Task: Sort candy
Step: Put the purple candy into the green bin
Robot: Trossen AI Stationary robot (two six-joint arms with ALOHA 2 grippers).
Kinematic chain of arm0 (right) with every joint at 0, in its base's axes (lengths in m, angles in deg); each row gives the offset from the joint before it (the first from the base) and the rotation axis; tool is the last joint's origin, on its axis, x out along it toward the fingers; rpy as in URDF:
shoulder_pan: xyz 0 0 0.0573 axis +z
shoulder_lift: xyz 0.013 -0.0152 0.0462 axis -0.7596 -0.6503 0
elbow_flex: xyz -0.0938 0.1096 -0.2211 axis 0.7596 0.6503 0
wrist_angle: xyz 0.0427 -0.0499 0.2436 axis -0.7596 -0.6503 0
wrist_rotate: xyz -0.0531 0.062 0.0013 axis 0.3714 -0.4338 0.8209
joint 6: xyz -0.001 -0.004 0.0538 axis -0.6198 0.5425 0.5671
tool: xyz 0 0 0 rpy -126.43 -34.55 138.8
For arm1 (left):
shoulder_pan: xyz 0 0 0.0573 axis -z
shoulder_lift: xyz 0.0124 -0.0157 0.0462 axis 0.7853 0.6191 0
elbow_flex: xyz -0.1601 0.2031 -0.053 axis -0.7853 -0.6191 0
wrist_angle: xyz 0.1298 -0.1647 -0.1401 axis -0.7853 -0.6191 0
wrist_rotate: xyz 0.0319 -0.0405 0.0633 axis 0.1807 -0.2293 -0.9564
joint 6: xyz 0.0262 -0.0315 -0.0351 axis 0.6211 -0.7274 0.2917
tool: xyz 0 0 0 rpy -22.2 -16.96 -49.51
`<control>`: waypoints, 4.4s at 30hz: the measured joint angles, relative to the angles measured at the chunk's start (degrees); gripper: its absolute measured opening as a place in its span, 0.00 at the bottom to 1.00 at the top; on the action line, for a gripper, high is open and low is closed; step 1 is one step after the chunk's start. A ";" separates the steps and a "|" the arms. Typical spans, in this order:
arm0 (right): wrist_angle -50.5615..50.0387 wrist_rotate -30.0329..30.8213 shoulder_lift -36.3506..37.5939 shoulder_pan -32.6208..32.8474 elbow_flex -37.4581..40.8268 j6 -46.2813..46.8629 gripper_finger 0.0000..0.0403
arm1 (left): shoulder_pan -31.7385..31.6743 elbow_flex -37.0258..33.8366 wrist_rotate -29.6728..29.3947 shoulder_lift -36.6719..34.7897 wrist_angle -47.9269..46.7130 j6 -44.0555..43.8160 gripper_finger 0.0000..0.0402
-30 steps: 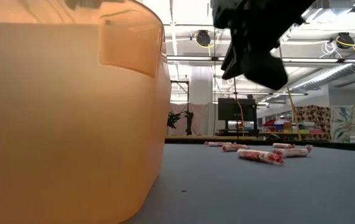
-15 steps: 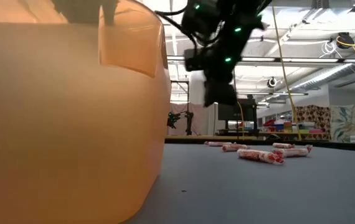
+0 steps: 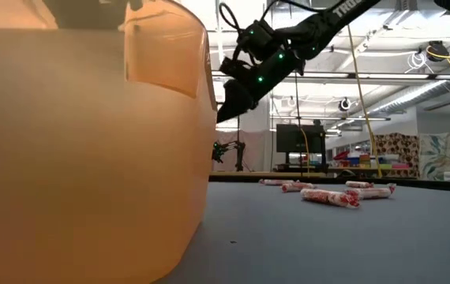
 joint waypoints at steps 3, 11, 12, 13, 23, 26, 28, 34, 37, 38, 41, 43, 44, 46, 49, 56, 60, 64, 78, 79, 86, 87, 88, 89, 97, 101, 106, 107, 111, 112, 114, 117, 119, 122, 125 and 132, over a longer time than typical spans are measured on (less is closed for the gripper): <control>-0.24 0.12 -0.94 -0.67 -1.71 3.35 0.25 | 0.00 0.00 -0.35 0.00 -0.58 -0.01 0.30; -7.33 -0.09 -8.35 -0.83 -15.82 1.51 0.25 | 0.00 -2.76 -1.01 -0.02 -0.40 -0.98 0.30; -9.43 -0.09 -9.58 -0.85 -18.30 1.54 0.25 | 0.00 -3.00 -1.01 -0.02 -0.79 -1.31 0.30; -11.47 -0.08 -10.87 -0.86 -20.82 1.67 0.25 | 0.00 -3.16 -1.01 -0.16 -1.02 -1.39 0.30; -31.37 -5.73 -16.76 0.32 -29.11 3.39 0.25 | -0.28 -5.90 -1.17 -3.51 -0.47 12.59 0.30; -36.59 -10.14 -15.66 1.33 -29.09 1.74 0.25 | -2.47 -6.27 5.21 -3.98 4.11 26.16 0.30; -34.86 -10.49 -15.41 2.02 -29.17 -0.01 0.25 | -5.25 -6.27 13.50 -3.93 9.78 33.08 0.29; -25.68 -6.75 -18.21 1.93 -29.18 8.74 0.25 | -13.01 -6.33 15.70 -3.10 16.42 34.22 0.24; -26.66 -5.03 -19.81 2.36 -29.15 10.27 0.25 | -15.30 -8.10 16.04 -3.20 18.00 34.55 0.23; -27.43 -4.92 -20.14 2.57 -29.15 10.25 0.25 | -16.10 -9.13 16.16 -3.16 18.24 35.89 0.23; -27.67 -4.41 -21.64 3.15 -29.12 8.89 0.25 | -18.90 -11.75 16.56 -3.10 20.96 38.42 0.23; -25.54 -4.12 -21.86 3.07 -28.99 8.15 0.24 | -20.19 -13.16 17.80 -3.13 22.02 37.58 0.23; -22.32 -4.11 -21.97 2.93 -28.98 8.67 0.24 | -20.65 -13.57 18.44 -3.11 21.97 36.39 0.23; -16.26 -4.21 -21.96 2.31 -29.15 13.82 0.20 | -21.05 -13.77 18.92 -3.29 21.95 33.76 0.23; -9.13 -4.32 -22.74 1.12 -29.17 23.30 0.10 | -20.60 -13.77 18.93 -3.37 21.28 28.75 0.23; -9.86 0.09 -22.92 2.25 -29.11 27.69 0.02 | -18.10 -13.75 19.06 -3.69 19.90 23.18 0.23; -9.96 3.53 -23.35 3.20 -29.16 28.78 0.00 | -17.46 -13.90 19.01 -3.69 20.45 22.44 0.23; -10.64 10.57 -24.42 4.71 -29.13 30.84 0.00 | -17.40 -13.90 19.01 -3.69 20.39 23.86 0.23; -30.33 16.41 -20.90 8.88 -29.11 27.51 0.00 | -18.07 -13.97 20.14 -3.69 20.01 31.09 0.23; -34.54 16.64 -19.54 9.12 -29.11 26.50 0.00 | -18.08 -13.97 20.55 -3.69 20.16 32.15 0.23; -56.33 25.17 -12.25 14.12 -29.11 26.32 0.00 | -20.25 -14.00 23.59 -1.87 28.11 42.27 0.23; -58.48 27.12 -11.26 15.19 -29.07 27.44 0.00 | -21.06 -13.99 23.80 -1.25 28.48 42.25 0.23; -61.03 29.38 -10.18 16.37 -28.58 29.00 0.00 | -21.72 -13.99 23.60 -0.64 28.07 41.25 0.23; -63.79 31.94 -9.09 17.74 -27.62 30.54 0.00 | -22.17 -13.99 22.93 0.19 27.98 39.26 0.23; -73.74 46.77 5.44 26.75 -7.14 49.88 0.00 | -24.06 -14.01 22.96 7.61 38.49 37.92 0.23; -66.60 49.82 13.92 30.83 5.14 56.32 0.00 | -25.90 -13.34 26.14 13.25 43.19 37.68 0.22; -54.58 53.86 21.84 34.61 17.05 57.13 0.00 | -26.04 -10.83 24.47 18.71 43.94 34.42 0.12; -52.14 54.75 22.82 35.02 18.87 56.67 0.00 | -26.24 -10.44 24.38 19.51 43.67 34.00 0.09; -42.59 57.26 25.57 35.82 24.57 52.38 0.00 | -27.75 -7.94 23.89 22.37 43.78 31.41 0.01; -40.23 57.35 25.80 35.75 25.50 51.13 0.00 | -28.21 -7.37 23.96 23.05 43.40 30.42 0.02; -37.31 57.22 25.99 35.68 26.83 49.23 0.00 | -29.18 -6.41 25.37 24.64 42.97 27.32 0.02; -33.17 57.35 26.12 35.68 27.84 47.26 0.00 | -30.31 -5.67 27.24 26.41 42.77 20.35 0.01; -31.81 57.22 26.12 35.68 28.37 46.41 0.00 | -30.79 -5.55 27.19 27.53 42.87 16.79 0.01; -29.78 57.24 26.12 35.68 28.55 45.21 0.00 | -31.63 -5.57 26.23 29.15 42.64 13.79 0.01; -29.50 57.24 26.12 35.68 28.62 44.90 0.00 | -32.80 -5.57 25.81 30.57 43.56 13.43 0.01; -29.07 57.20 26.12 35.74 28.62 44.90 0.00 | -34.26 -5.60 26.27 33.77 43.57 11.95 0.01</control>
